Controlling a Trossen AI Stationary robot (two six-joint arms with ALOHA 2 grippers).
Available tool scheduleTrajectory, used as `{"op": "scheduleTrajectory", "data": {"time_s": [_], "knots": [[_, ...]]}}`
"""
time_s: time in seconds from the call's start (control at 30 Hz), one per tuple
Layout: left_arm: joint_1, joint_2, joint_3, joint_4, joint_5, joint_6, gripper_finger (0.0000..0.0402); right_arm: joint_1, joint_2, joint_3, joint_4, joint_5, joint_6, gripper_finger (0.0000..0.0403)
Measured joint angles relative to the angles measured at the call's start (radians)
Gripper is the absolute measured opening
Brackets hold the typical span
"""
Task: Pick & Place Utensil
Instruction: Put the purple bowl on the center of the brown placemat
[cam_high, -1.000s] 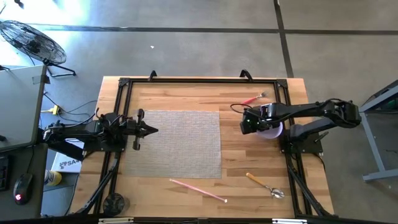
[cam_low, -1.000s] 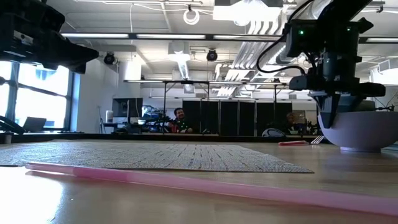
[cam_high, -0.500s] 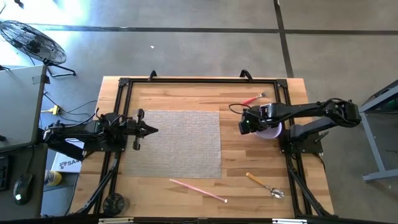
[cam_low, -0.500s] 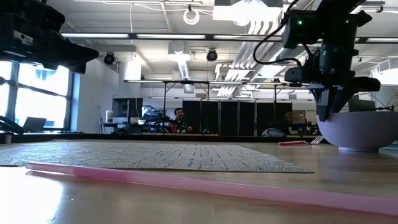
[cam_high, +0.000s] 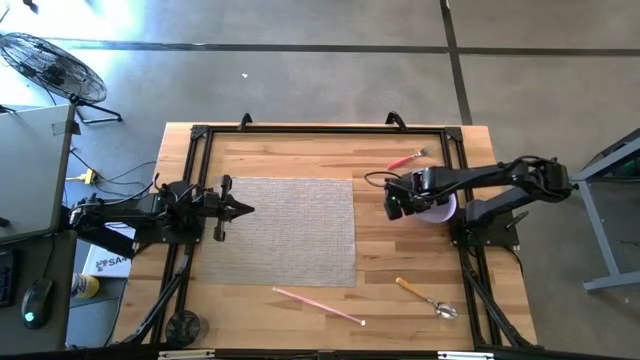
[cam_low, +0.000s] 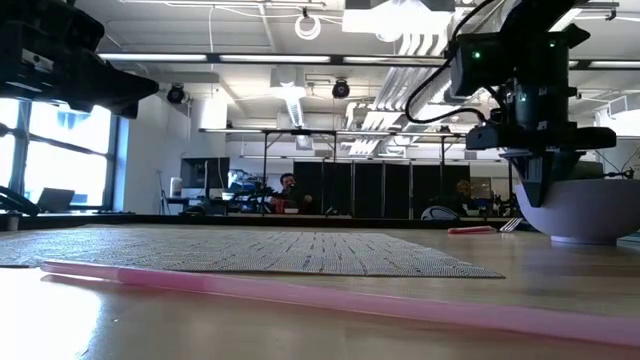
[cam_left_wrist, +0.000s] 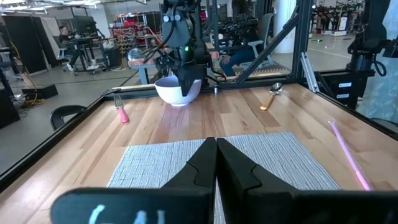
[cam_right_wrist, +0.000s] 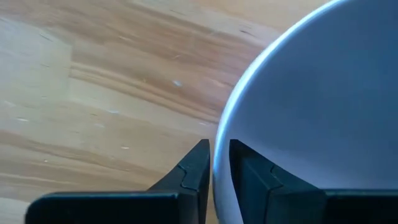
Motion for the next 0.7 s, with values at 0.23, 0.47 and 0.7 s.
{"op": "scheduleTrajectory", "data": {"time_s": [0.23, 0.47, 0.7], "knots": [[0.000, 0.000, 0.000, 0.000, 0.000, 0.000, 0.0001, 0.000, -0.001, 0.045, -0.035, 0.031, -0.023, 0.0053], [0.000, 0.000, 0.000, 0.000, 0.000, 0.000, 0.0001, 0.000, -0.001, 0.045, -0.046, 0.022, -0.016, 0.0012], [0.000, 0.000, 0.000, 0.000, 0.000, 0.000, 0.0001, 0.000, -0.001, 0.045, -0.045, 0.017, -0.029, 0.0019]]}}
